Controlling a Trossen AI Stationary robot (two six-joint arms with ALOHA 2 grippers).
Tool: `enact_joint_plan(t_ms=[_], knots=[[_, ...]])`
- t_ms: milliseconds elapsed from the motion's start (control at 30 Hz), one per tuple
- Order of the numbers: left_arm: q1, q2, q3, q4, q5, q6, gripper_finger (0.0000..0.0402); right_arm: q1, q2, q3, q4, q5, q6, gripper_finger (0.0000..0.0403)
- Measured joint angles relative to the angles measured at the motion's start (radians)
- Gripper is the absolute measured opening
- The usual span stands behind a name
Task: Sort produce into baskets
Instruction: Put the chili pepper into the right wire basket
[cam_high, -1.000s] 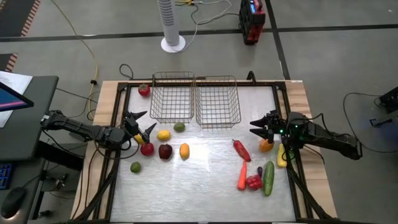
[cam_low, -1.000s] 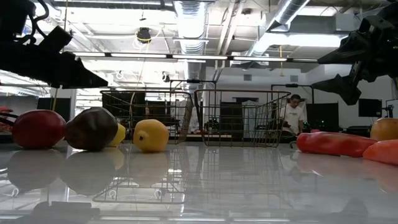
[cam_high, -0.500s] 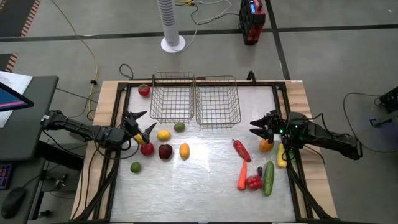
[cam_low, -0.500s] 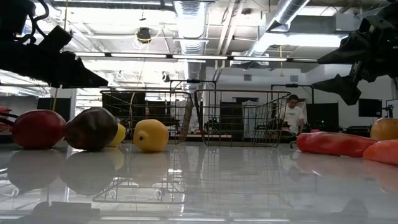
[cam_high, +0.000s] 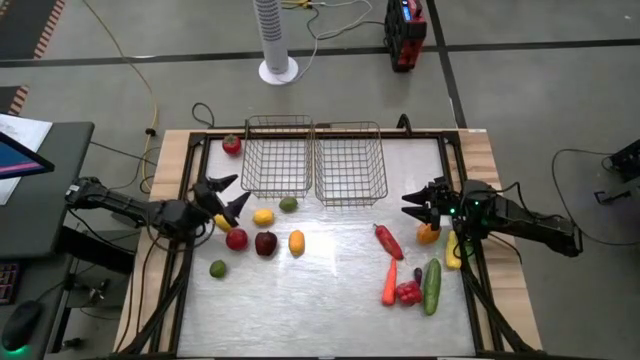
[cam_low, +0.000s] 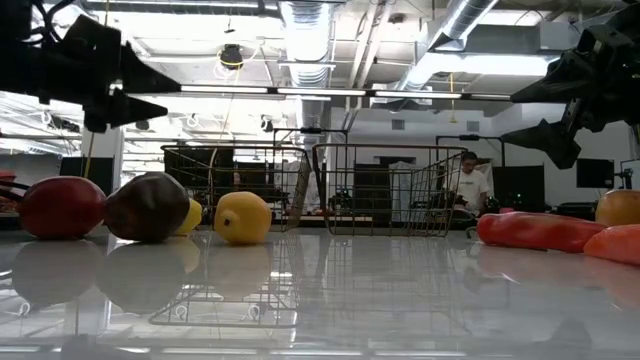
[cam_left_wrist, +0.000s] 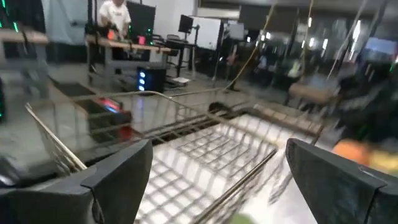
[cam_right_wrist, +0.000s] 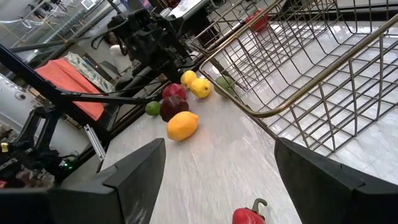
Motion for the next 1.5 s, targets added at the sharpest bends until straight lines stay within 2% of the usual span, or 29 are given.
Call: enact_joint_plan(t_ms=[200,433,533,700,833,1033,1133,1333,1500], knots=[[0.0,-0.001,0.005,0.113,-0.069,-0.11,0.0357,0.0,0.0,0.0,0.0,0.0,0.0,0.0328],[0.0,-0.001,0.006,0.122,-0.081,-0.151,0.0357,-0.002,0.0,0.0,0.003,0.0,0.0,0.0328],[0.0,0.0,0.007,0.119,0.013,-0.154,0.0357,-0.002,0.0,0.0,0.004,0.0,0.0,0.0328],[-0.001,0.0,0.006,0.123,0.253,-0.13,0.0357,-0.002,0.0,0.0,0.005,0.0,0.0,0.0328],[-0.001,0.0,0.006,0.126,0.334,-0.157,0.0357,-0.001,0.0,-0.001,0.01,0.017,0.003,0.0328],[-0.001,0.0,0.006,0.11,0.225,-0.174,0.0357,-0.001,0.0,-0.002,0.025,0.048,0.138,0.0328],[-0.001,0.0,0.006,0.073,0.162,-0.188,0.0357,0.005,0.0,-0.002,0.026,0.048,0.146,0.0328],[-0.001,0.0,0.006,0.007,0.16,-0.191,0.0357,0.041,0.0,-0.002,0.025,0.05,0.131,0.0328],[0.007,0.0,0.006,0.019,0.114,-0.181,0.0357,0.073,0.0,-0.002,0.024,0.051,0.131,0.0328]])
